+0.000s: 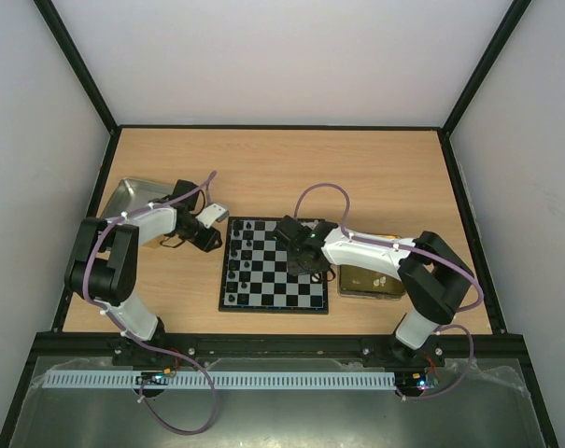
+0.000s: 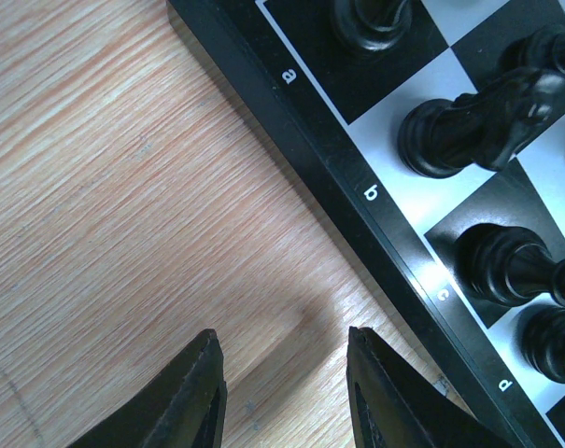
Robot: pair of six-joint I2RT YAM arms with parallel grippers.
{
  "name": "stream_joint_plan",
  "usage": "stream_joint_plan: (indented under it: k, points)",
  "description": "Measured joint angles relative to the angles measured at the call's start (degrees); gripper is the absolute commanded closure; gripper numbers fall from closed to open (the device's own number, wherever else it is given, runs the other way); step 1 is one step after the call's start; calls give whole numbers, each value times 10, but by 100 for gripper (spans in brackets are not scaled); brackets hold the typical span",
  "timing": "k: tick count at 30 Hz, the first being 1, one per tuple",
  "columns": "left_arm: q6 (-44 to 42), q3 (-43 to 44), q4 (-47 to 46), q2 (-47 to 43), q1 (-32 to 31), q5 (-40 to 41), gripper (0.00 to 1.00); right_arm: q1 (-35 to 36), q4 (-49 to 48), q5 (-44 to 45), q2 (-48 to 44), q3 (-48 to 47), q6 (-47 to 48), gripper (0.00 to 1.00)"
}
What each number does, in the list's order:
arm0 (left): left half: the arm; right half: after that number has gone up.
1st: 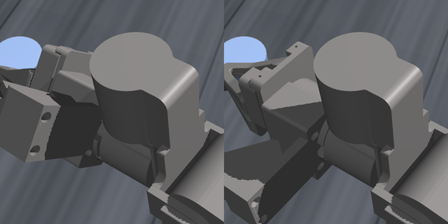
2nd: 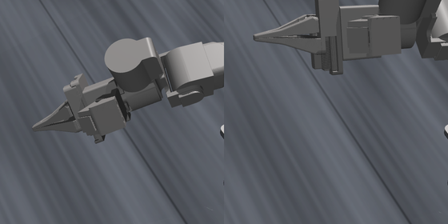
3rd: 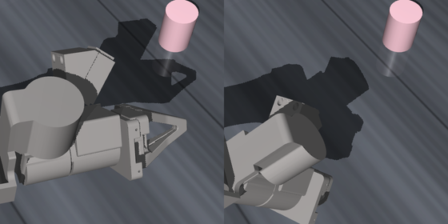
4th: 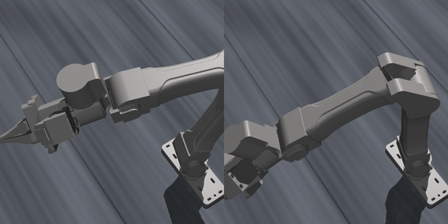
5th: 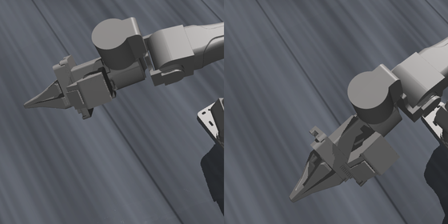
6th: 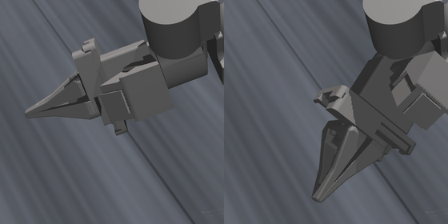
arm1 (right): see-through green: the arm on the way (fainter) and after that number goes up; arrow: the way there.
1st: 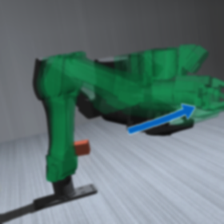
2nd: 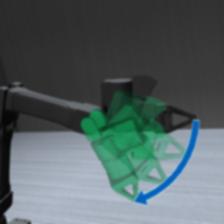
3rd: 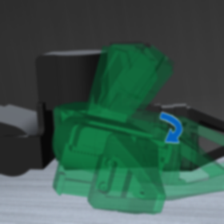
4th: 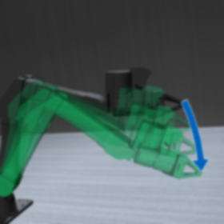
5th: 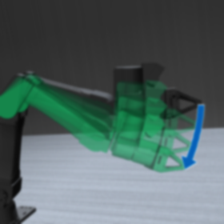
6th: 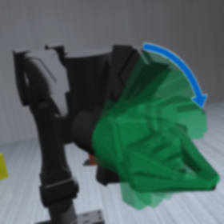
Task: Set up the chess pieces on the board
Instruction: Place the chess piece on the chessboard, then pick up the chess piece from the storage box.
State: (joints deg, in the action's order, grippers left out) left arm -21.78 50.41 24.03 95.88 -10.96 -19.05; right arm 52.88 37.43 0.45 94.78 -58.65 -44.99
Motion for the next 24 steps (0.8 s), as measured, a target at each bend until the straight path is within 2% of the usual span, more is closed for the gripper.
stream_joint_plan:
  k: [7, 12, 18, 24]
  points:
    - [0, 0, 0, 0, 0, 0, 62, 0, 31, 36, -12, -34, -1, 85]
    - [0, 0, 0, 0, 0, 0, 62, -15, 51, 61, -81, -49, -5, 85]
    - [0, 0, 0, 0, 0, 0, 62, -105, 62, 83, -168, -2, -18, 84]
    - [0, 0, 0, 0, 0, 0, 62, -196, 71, 90, -196, 92, -22, 84]
